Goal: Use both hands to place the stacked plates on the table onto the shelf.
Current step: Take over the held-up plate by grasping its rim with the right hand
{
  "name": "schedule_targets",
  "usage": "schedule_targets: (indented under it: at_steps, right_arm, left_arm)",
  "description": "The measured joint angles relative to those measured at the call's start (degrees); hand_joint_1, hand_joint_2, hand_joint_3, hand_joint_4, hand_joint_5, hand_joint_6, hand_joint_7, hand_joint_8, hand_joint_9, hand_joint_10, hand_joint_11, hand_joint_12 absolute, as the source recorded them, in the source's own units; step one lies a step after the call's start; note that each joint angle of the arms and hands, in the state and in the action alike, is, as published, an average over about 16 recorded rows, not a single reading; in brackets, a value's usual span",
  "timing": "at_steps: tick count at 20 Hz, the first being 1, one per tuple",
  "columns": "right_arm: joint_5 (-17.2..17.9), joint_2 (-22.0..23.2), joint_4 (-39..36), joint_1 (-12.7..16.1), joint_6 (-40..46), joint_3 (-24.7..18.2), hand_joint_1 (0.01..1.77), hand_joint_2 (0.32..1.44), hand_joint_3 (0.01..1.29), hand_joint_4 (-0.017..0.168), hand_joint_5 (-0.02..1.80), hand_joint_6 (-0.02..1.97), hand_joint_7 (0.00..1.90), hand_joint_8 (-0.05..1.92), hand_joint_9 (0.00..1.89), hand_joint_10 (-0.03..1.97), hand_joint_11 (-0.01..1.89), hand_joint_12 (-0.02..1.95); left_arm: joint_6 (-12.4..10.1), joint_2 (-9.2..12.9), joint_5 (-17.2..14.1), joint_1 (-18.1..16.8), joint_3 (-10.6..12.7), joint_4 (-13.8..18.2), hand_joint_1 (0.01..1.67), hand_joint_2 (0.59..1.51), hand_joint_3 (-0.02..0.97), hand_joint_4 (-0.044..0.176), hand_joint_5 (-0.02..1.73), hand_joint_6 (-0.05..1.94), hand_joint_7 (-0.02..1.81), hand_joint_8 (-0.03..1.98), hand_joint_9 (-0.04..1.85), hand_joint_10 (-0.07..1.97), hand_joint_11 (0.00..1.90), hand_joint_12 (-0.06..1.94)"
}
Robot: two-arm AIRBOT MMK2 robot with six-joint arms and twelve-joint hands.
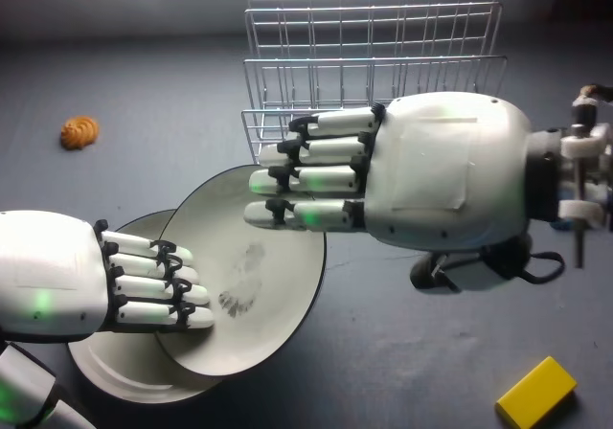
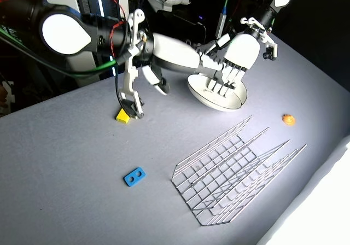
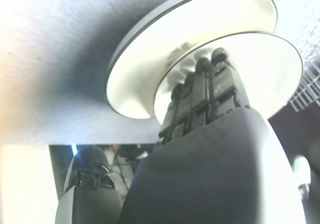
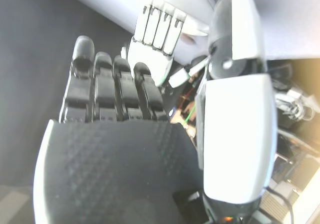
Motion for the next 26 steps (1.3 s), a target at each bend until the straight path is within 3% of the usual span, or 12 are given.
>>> schedule_targets:
  at_steps: [6, 14, 21, 26]
  right_arm:
    - [-1.9, -5.2, 0.2, 0.0, -3.1, 4.9, 1.09, 0.95, 0.03, 0.008, 0.09, 0.02, 0.06, 0.01, 0.05, 0.01, 0.01, 0.47]
    - [-2.9, -11.8, 0.3, -1.0, -7.3, 9.1, 1.08, 0.98, 0.03, 0.008, 0.18, 0.02, 0.16, 0.01, 0.13, 0.02, 0.01, 0.62]
    - [-3.1, -17.1, 0.3, -2.0, -10.4, 12.1, 1.04, 1.03, 0.02, 0.006, 0.34, 0.04, 0.37, 0.02, 0.34, 0.06, 0.06, 1.0]
    - [-2.4, -19.6, 0.2, -2.1, -11.9, 14.0, 1.02, 1.06, 0.02, 0.003, 0.47, 0.21, 0.54, 0.22, 0.59, 0.12, 0.26, 1.17]
  left_arm:
    - [0.0, -0.1, 1.1, -0.3, -0.6, -1.2, 0.01, 1.109, 0.016, -0.002, 0.0, -0.01, -0.01, -0.02, 0.02, 0.01, 0.02, 0.01]
    - [0.0, -0.2, 1.9, -0.4, -1.2, -2.2, 0.01, 1.101, 0.016, -0.003, 0.01, -0.01, 0.0, -0.02, 0.02, 0.01, 0.02, 0.01]
    - [0.0, -0.3, 2.1, -0.4, -1.2, -2.6, 0.01, 1.095, 0.016, -0.004, 0.01, -0.01, 0.0, -0.02, 0.02, 0.01, 0.02, 0.01]
    - [0.0, -0.3, 2.0, -0.5, -1.1, -2.7, 0.01, 1.098, 0.016, -0.005, 0.0, -0.01, 0.0, -0.01, 0.02, 0.01, 0.02, 0.01]
